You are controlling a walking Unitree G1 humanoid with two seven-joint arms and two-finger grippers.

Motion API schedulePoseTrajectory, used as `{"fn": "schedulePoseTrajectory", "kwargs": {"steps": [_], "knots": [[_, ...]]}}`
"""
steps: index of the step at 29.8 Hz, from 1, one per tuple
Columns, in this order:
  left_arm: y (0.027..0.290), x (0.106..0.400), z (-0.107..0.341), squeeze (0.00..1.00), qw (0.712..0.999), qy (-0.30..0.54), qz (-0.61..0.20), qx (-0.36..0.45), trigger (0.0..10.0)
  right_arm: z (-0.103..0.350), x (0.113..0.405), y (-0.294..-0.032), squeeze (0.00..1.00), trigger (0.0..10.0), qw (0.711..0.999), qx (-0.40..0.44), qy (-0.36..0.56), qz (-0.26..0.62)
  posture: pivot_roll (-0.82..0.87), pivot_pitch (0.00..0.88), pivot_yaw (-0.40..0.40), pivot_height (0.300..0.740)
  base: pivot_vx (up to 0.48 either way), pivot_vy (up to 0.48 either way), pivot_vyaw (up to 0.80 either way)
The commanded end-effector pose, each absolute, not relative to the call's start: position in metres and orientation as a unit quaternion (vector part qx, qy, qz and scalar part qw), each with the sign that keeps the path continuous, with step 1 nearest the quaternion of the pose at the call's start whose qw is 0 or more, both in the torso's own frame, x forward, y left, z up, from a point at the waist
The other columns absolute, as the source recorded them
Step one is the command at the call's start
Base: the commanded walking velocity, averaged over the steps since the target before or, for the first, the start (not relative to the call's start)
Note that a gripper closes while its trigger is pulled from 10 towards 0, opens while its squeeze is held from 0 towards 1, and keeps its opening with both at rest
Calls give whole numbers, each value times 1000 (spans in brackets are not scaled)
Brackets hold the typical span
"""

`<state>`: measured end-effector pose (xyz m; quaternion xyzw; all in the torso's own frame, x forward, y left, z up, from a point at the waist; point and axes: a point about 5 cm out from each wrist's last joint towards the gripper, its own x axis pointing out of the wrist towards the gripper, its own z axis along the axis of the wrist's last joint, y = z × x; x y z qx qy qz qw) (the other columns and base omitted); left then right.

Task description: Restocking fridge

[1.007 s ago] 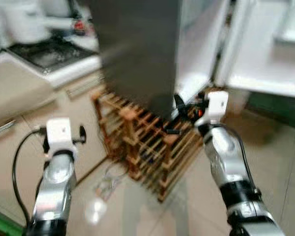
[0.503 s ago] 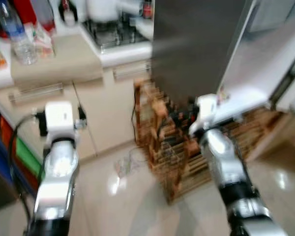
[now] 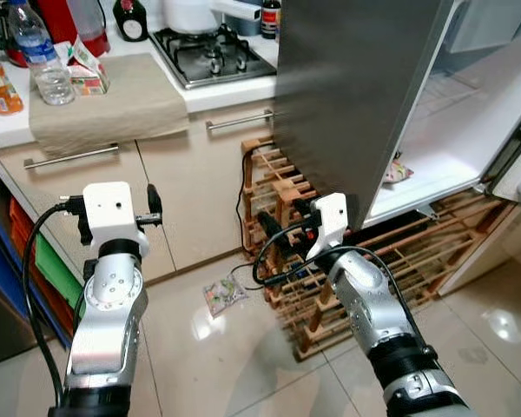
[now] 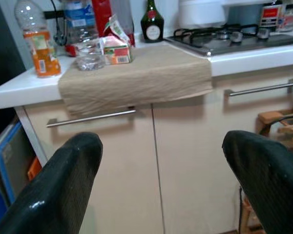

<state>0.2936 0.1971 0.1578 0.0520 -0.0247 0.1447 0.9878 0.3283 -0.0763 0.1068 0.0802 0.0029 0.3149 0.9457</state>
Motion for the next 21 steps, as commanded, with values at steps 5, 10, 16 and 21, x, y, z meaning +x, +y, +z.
{"fn": "schedulePoseTrajectory", "kwargs": {"steps": [5, 10, 16, 21], "knots": [[194, 302, 162, 0, 989, -21, 134, 57, 10000, 113, 336, -73, 0, 10000, 955, 45, -5, 292, -36, 0, 15, 740, 0, 190, 0], [193, 309, 166, 0, 990, -26, 126, 61, 10000, 119, 339, -74, 0, 10000, 959, 67, -16, 277, -49, 0, 19, 740, 0, 0, 0], [206, 315, 164, 0, 990, -32, 111, 78, 10000, 137, 343, -90, 0, 10000, 970, 60, -63, 226, -66, 0, 35, 740, 0, 0, 0], [202, 313, 161, 0, 991, -29, 110, 64, 10000, 143, 345, -95, 0, 10000, 972, 48, -76, 218, -59, 0, 22, 740, 0, 0, 0]]}}
